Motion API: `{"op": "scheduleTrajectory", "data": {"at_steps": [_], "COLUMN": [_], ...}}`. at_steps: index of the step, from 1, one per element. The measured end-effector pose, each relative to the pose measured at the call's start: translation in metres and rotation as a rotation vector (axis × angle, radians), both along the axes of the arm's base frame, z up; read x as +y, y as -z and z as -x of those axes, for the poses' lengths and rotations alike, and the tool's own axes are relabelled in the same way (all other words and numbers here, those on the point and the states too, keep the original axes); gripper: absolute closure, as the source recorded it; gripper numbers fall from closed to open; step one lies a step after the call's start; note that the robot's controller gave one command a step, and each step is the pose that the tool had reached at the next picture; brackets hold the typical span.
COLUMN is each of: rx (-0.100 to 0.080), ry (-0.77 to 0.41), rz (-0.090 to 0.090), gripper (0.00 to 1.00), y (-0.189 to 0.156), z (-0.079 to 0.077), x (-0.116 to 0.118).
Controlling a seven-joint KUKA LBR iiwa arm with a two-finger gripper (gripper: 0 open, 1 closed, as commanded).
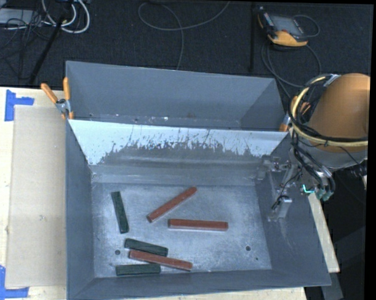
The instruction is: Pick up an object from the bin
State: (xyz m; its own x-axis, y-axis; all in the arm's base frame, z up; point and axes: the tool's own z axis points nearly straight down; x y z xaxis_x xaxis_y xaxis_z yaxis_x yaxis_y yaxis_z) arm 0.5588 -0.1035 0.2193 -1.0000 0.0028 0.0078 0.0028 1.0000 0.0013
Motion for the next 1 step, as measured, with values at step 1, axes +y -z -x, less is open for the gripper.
{"op": "scheduleTrajectory", "data": {"at_steps": [1], "rx": [0.001], "ry": [-0.096], "rz": [-0.002], "gripper": [0.0], "y": [0.1402], "z": [0.0133], "x": [0.0341]}}
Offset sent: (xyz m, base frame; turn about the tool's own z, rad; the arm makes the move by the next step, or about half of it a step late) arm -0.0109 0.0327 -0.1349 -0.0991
